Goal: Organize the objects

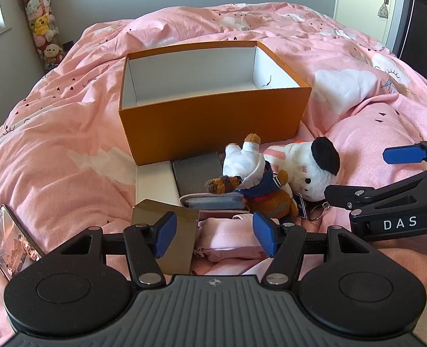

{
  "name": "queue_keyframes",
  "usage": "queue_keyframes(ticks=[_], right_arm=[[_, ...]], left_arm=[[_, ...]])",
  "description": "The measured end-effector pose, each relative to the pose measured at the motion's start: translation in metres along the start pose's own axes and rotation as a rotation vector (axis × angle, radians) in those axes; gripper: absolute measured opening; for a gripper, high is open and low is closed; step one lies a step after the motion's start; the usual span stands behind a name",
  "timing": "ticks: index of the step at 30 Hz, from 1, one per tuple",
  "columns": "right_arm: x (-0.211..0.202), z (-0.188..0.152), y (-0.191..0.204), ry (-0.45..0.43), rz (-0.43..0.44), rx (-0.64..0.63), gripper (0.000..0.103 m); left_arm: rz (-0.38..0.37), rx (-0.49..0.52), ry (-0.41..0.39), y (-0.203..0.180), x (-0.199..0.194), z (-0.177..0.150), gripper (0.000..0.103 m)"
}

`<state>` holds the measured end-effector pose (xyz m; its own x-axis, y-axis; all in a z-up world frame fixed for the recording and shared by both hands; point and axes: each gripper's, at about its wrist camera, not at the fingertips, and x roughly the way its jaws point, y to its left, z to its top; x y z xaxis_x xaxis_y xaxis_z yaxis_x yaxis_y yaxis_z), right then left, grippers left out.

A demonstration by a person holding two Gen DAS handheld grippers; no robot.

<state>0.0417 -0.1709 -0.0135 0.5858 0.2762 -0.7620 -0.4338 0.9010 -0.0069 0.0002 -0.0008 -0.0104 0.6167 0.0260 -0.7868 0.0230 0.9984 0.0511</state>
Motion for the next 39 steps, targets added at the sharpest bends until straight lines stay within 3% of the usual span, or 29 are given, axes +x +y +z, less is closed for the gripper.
queue_keyframes(ticks=[13, 17, 25, 28, 33, 39], right_arm=[[0.001, 0.0, 0.003, 0.005, 0.005, -0.015, 0.101], [0.002, 0.005, 0.008, -0.003, 0.013, -0.057, 0.099], [0.01, 0.022, 0.016, 0.02, 0.062, -0.133, 0.068], [0.014, 0.034, 0.023, 0.022, 0.107, -0.163, 0.059], [0.021, 0.055, 0.046, 0.044, 0.26, -0.246, 0.054], [0.041, 0.078, 0.084, 0.109, 0.406, -0.355, 0.053]], left_arm=[[-0.016, -0.005, 0.015, 0.004, 0.002, -0.001, 0.072], [-0.035, -0.028, 0.042, 0.018, 0.004, 0.003, 0.063], [-0.067, -0.137, 0.088, 0.061, 0.009, 0.012, 0.053], [-0.081, -0.139, 0.11, 0.069, 0.011, 0.013, 0.054], [-0.068, -0.122, 0.148, 0.075, 0.016, 0.012, 0.049], [-0.116, -0.125, 0.179, 0.083, 0.022, 0.015, 0.046]])
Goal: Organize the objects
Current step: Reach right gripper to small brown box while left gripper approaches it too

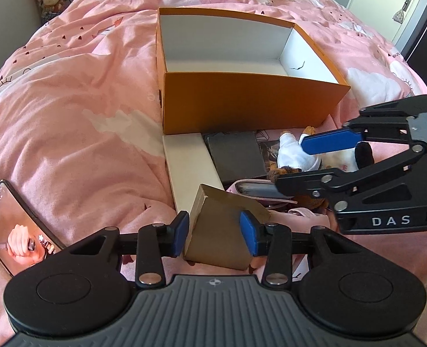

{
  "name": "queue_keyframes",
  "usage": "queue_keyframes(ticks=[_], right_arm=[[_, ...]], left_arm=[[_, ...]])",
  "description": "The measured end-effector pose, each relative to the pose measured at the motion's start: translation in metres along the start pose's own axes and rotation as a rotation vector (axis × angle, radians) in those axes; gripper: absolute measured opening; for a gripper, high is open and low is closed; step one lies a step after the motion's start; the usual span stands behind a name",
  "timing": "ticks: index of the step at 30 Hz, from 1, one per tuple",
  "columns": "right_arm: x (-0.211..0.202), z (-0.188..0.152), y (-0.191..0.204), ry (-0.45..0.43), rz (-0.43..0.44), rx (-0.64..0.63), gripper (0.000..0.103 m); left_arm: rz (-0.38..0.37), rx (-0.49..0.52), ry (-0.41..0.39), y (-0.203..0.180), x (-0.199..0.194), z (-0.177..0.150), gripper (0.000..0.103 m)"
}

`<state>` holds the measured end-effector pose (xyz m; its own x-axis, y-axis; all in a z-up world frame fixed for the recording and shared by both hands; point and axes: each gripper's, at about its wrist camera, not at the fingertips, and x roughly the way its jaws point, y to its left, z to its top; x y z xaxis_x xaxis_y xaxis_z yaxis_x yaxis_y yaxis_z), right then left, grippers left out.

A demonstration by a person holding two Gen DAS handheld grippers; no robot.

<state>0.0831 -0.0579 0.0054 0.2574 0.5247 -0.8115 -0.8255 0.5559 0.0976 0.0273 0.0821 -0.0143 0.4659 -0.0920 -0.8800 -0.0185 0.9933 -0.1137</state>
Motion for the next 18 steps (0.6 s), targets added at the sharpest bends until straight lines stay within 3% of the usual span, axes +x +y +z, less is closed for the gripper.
queue_keyframes(ticks=[2, 11, 18], right_arm=[[0.01, 0.009, 0.002, 0.025, 0.046, -0.013, 0.053], [0.048, 0.033, -0.002, 0.154, 0.197, -0.025, 0.055], [0.072, 0.044, -0.005, 0.258, 0.334, -0.088, 0.055]], left_arm=[[-0.013, -0.009, 0.026, 0.003, 0.006, 0.001, 0.038], [-0.078, -0.039, 0.057, 0.012, 0.015, 0.003, 0.038], [-0.089, 0.016, 0.081, 0.008, 0.016, 0.004, 0.038]])
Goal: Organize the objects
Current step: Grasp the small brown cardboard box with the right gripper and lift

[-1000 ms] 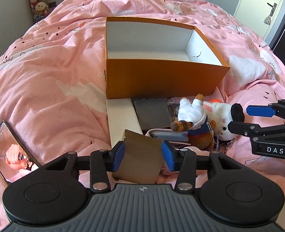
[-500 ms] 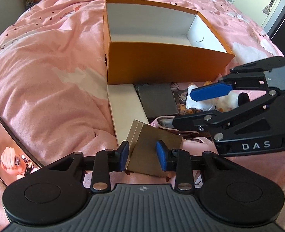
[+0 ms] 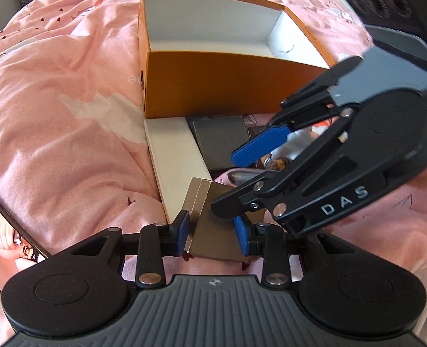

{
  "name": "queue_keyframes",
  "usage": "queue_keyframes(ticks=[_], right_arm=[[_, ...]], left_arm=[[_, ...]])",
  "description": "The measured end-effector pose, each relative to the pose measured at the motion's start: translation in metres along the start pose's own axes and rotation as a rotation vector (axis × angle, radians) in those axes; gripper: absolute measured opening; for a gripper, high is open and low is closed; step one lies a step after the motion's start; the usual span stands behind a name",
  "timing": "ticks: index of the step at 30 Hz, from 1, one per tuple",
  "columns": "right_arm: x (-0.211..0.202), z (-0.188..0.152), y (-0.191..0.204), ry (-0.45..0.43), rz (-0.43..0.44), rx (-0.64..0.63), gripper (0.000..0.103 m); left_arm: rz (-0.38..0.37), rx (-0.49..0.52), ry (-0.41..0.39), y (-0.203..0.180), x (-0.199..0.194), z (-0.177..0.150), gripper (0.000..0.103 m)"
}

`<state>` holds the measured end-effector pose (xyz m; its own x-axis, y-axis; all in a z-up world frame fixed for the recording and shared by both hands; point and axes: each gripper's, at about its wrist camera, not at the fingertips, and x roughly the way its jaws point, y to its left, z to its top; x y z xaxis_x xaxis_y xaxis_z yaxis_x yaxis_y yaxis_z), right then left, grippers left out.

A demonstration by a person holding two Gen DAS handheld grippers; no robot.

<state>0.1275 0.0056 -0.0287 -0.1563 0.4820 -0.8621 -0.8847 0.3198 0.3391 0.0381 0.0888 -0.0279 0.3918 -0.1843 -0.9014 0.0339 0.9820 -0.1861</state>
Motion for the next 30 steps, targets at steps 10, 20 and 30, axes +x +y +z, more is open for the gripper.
queue_keyframes(ticks=[10, 20, 30], right_arm=[[0.038, 0.023, -0.004, 0.16, 0.168, -0.115, 0.072], [0.059, 0.024, -0.014, 0.224, 0.307, -0.034, 0.064], [0.007, 0.004, -0.011, 0.062, 0.178, 0.056, 0.053]], left_arm=[[-0.055, -0.03, 0.099, 0.017, 0.007, 0.003, 0.045], [-0.088, -0.061, 0.092, 0.022, 0.009, 0.006, 0.052], [-0.057, -0.082, -0.035, 0.02, -0.005, 0.021, 0.059]])
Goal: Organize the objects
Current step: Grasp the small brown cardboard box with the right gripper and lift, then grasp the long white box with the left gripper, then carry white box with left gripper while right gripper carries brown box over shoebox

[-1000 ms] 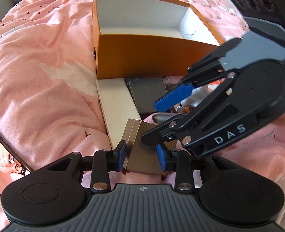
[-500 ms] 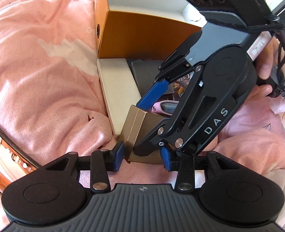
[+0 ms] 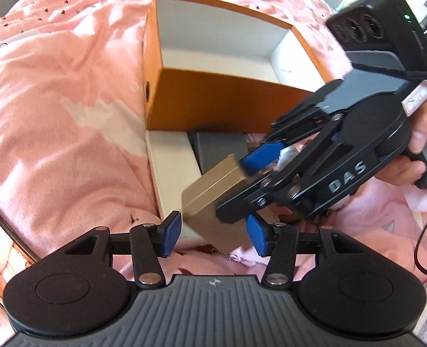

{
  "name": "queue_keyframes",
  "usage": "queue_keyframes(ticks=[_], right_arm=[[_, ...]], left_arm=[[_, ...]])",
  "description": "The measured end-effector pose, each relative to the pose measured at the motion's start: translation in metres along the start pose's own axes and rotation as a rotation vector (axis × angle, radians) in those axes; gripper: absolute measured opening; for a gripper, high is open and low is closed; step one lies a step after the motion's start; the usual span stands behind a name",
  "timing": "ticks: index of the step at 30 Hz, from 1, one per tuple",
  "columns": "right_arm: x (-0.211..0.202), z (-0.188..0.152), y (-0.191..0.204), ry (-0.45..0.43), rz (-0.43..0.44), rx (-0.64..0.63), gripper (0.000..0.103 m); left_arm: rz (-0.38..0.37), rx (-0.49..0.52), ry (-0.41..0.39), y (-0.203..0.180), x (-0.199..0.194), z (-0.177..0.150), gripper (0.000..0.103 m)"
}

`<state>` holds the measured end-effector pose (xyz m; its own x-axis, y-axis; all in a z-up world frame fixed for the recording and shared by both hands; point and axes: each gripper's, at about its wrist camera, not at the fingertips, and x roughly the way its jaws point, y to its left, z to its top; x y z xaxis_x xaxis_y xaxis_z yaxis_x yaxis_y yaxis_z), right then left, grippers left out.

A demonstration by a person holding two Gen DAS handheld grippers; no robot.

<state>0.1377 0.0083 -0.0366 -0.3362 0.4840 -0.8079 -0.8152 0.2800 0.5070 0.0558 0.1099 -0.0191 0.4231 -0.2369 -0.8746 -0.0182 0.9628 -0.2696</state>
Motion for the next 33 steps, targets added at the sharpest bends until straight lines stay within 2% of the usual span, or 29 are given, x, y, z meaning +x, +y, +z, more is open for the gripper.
queue_keyframes(ticks=[7, 11, 18, 22, 27, 33], right_arm=[[-0.035, -0.001, -0.016, -0.165, -0.06, 0.132, 0.052], [-0.058, -0.003, -0.017, -0.256, -0.139, 0.159, 0.052], [-0.105, -0.013, -0.015, -0.399, -0.245, 0.172, 0.052], [-0.131, -0.017, -0.014, -0.47, -0.331, 0.17, 0.052], [-0.145, -0.017, -0.021, -0.525, -0.439, 0.183, 0.052], [-0.144, -0.02, -0.038, -0.53, -0.442, 0.223, 0.052]], left_arm=[[0.106, -0.02, -0.022, 0.001, 0.015, 0.01, 0.061], [0.166, -0.007, -0.02, -0.002, 0.03, 0.016, 0.067], [0.192, -0.04, 0.015, 0.004, 0.052, 0.02, 0.078], [0.185, -0.115, 0.029, 0.013, 0.066, 0.026, 0.082], [0.191, -0.155, 0.062, 0.018, 0.082, 0.029, 0.084], [0.21, -0.076, 0.142, 0.007, 0.101, 0.033, 0.086]])
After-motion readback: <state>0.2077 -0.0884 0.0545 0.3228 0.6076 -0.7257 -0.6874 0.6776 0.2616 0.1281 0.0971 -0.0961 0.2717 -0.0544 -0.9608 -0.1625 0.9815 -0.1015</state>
